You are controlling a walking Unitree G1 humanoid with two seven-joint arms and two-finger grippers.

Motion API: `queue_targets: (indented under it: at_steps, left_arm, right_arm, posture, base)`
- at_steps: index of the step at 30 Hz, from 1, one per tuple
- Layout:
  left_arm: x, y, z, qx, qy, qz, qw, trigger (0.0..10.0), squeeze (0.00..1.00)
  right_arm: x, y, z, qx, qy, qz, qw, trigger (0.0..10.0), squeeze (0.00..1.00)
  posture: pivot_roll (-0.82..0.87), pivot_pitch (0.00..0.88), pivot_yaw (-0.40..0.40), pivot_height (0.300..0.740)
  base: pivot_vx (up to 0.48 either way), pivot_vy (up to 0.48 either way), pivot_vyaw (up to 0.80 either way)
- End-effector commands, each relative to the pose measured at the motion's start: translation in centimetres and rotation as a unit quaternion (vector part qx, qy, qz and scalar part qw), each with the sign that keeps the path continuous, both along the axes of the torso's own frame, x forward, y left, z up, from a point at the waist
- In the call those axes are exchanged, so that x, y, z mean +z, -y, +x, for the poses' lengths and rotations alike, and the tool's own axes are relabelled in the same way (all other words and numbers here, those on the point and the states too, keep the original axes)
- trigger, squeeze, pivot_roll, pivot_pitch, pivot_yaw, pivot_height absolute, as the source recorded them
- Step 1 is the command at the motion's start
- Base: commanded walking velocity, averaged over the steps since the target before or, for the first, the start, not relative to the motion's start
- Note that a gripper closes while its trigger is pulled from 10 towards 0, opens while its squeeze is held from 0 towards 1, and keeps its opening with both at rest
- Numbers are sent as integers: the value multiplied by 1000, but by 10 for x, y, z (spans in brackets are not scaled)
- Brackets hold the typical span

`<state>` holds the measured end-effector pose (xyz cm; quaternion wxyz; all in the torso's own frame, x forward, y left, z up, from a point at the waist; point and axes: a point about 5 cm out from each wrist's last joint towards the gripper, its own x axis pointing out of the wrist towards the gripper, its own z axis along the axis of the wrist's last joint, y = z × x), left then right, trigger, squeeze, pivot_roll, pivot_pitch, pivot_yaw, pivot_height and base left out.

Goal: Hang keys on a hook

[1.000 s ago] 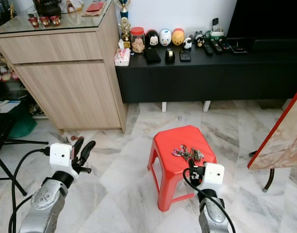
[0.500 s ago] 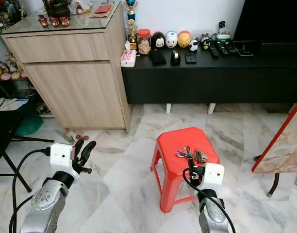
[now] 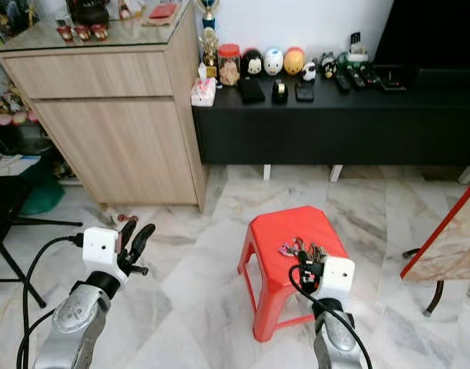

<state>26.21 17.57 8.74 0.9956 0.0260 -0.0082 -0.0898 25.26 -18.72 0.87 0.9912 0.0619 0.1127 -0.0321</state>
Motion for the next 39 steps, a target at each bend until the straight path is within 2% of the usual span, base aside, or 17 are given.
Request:
queue_targets:
  at_steps: [1, 21, 29, 39]
  left_arm:
    - [4, 1, 1, -5, 8, 5, 1000, 10000, 0]
    - [5, 1, 1, 1, 10, 3, 1000, 10000, 0]
    - [1, -8, -2, 23, 0, 14, 1000, 10000, 0]
    - [0, -7, -2, 23, 3, 11, 1000, 10000, 0]
  right_arm:
    - [2, 3, 0, -7, 2, -1, 1000, 10000, 0]
    - [4, 4, 2, -7, 5, -4, 1000, 10000, 0]
    - [5, 5, 2, -5, 5, -6, 1000, 10000, 0]
    - [6, 5, 4, 1, 6, -8, 1000, 10000, 0]
  posture:
    - [-20, 0, 25, 740]
    - [-18, 0, 13, 740]
    - [-17, 0, 7, 740]
    - [-25, 0, 4, 740]
  base:
    - [304, 0, 0]
    - [307, 0, 0]
    - [0, 0, 0]
    - [0, -425, 0]
